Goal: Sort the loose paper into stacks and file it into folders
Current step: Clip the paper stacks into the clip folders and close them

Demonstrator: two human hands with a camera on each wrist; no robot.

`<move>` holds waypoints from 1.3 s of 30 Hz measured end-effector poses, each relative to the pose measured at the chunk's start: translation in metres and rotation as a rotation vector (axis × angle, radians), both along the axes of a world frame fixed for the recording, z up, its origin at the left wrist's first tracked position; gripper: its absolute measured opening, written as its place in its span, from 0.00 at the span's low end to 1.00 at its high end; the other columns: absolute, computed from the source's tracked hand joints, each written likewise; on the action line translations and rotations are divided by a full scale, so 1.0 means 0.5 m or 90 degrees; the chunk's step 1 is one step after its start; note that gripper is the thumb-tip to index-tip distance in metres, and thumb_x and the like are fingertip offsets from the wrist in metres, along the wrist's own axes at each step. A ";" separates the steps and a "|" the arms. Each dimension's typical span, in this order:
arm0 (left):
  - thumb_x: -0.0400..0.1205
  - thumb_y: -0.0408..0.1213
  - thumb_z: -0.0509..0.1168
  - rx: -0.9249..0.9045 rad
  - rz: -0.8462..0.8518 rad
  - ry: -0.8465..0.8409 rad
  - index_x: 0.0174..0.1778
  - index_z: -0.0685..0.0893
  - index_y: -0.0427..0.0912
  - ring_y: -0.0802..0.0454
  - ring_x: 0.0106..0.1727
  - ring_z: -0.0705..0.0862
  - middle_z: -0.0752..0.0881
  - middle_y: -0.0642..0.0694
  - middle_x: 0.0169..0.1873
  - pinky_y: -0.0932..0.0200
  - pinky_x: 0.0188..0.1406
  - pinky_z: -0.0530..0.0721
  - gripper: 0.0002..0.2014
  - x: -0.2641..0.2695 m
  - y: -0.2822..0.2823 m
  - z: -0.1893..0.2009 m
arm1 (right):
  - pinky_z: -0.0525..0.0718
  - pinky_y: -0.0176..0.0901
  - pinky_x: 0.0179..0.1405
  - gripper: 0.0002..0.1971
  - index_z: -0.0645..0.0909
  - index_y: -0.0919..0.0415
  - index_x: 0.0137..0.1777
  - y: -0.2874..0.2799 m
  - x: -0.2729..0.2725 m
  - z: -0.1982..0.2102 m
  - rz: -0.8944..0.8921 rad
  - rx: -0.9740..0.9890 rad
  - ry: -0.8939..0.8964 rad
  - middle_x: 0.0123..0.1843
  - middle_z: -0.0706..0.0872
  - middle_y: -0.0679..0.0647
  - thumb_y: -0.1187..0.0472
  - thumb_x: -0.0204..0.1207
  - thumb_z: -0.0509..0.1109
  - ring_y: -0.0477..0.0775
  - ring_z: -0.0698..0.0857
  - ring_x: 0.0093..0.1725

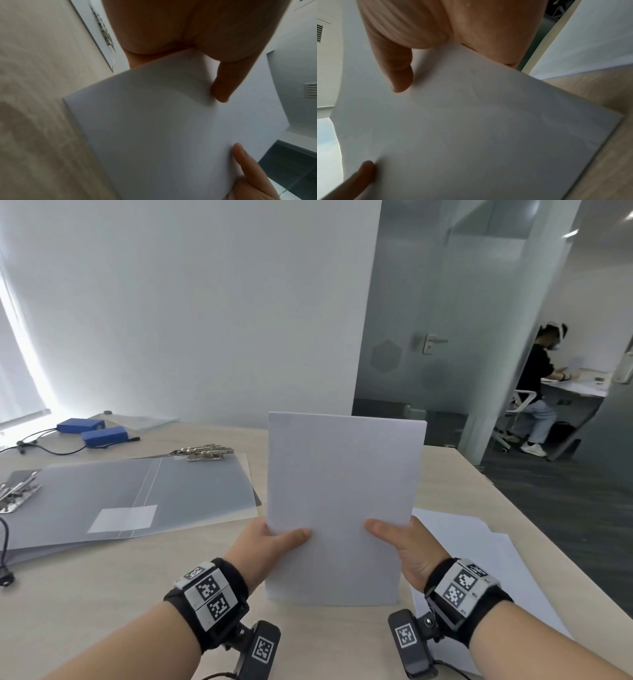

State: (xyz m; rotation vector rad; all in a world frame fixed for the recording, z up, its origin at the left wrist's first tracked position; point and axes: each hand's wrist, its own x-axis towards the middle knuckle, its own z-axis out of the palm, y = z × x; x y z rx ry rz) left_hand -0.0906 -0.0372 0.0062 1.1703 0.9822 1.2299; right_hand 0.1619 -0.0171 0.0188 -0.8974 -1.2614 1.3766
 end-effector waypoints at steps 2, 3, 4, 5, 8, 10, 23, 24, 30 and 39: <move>0.71 0.38 0.80 0.009 0.002 0.002 0.59 0.90 0.37 0.38 0.56 0.92 0.93 0.39 0.53 0.42 0.60 0.88 0.20 -0.002 0.009 0.012 | 0.85 0.62 0.65 0.24 0.92 0.59 0.56 0.005 -0.005 0.016 -0.002 0.017 0.008 0.60 0.92 0.64 0.53 0.59 0.88 0.67 0.90 0.61; 0.73 0.36 0.80 0.017 0.006 0.005 0.58 0.91 0.37 0.38 0.55 0.92 0.93 0.39 0.53 0.43 0.59 0.88 0.18 -0.005 0.016 0.023 | 0.86 0.60 0.63 0.28 0.92 0.58 0.55 0.008 -0.008 0.027 -0.003 0.029 0.009 0.60 0.92 0.64 0.49 0.54 0.90 0.66 0.90 0.60; 0.74 0.35 0.80 0.024 0.013 0.007 0.56 0.91 0.37 0.39 0.55 0.92 0.94 0.39 0.52 0.44 0.58 0.88 0.15 -0.009 0.023 0.035 | 0.87 0.59 0.62 0.28 0.92 0.58 0.55 0.012 -0.011 0.037 0.000 0.037 0.013 0.59 0.92 0.64 0.48 0.54 0.91 0.65 0.91 0.60; 0.74 0.35 0.80 0.035 0.017 0.009 0.55 0.92 0.38 0.39 0.54 0.93 0.94 0.39 0.52 0.44 0.58 0.88 0.14 -0.014 0.029 0.047 | 0.87 0.58 0.61 0.25 0.92 0.59 0.55 0.015 -0.012 0.046 0.004 0.040 0.021 0.59 0.92 0.63 0.50 0.58 0.88 0.65 0.91 0.60; 0.69 0.37 0.79 0.043 0.023 0.005 0.56 0.91 0.37 0.40 0.54 0.93 0.94 0.40 0.52 0.46 0.56 0.88 0.19 -0.026 0.037 0.058 | 0.88 0.54 0.58 0.21 0.91 0.60 0.56 0.019 -0.016 0.051 0.024 0.042 0.025 0.59 0.92 0.64 0.55 0.63 0.85 0.66 0.90 0.60; 0.68 0.36 0.79 0.031 0.020 -0.001 0.58 0.90 0.37 0.41 0.55 0.92 0.93 0.40 0.53 0.49 0.54 0.89 0.22 -0.031 0.031 0.040 | 0.89 0.53 0.56 0.30 0.91 0.62 0.55 0.018 -0.015 0.032 0.028 0.031 0.001 0.59 0.92 0.65 0.49 0.53 0.91 0.67 0.91 0.59; 0.64 0.41 0.83 0.014 0.017 0.001 0.52 0.93 0.41 0.37 0.54 0.92 0.93 0.38 0.52 0.43 0.57 0.89 0.21 -0.018 0.047 0.009 | 0.89 0.52 0.52 0.12 0.93 0.59 0.48 0.015 -0.014 0.029 -0.036 0.027 0.021 0.54 0.93 0.64 0.59 0.63 0.82 0.64 0.92 0.53; 0.64 0.40 0.82 0.012 0.018 0.002 0.53 0.93 0.40 0.37 0.54 0.92 0.93 0.38 0.53 0.44 0.56 0.89 0.21 -0.018 0.046 0.007 | 0.89 0.51 0.53 0.16 0.93 0.58 0.48 0.017 -0.012 0.024 -0.032 0.028 0.011 0.55 0.93 0.63 0.55 0.61 0.86 0.63 0.92 0.54; 0.73 0.33 0.81 -0.038 0.024 0.058 0.57 0.91 0.38 0.42 0.54 0.93 0.94 0.42 0.51 0.46 0.58 0.88 0.17 -0.020 0.021 -0.025 | 0.83 0.62 0.70 0.14 0.89 0.56 0.59 0.012 -0.014 -0.028 -0.062 0.017 -0.122 0.57 0.93 0.54 0.60 0.73 0.82 0.56 0.91 0.60; 0.76 0.75 0.60 0.045 0.000 0.497 0.47 0.88 0.49 0.54 0.44 0.90 0.91 0.53 0.42 0.51 0.52 0.87 0.31 -0.115 0.093 0.051 | 0.88 0.64 0.62 0.05 0.90 0.61 0.52 0.060 -0.035 0.000 -0.166 -0.016 -0.165 0.50 0.95 0.55 0.62 0.82 0.73 0.60 0.93 0.51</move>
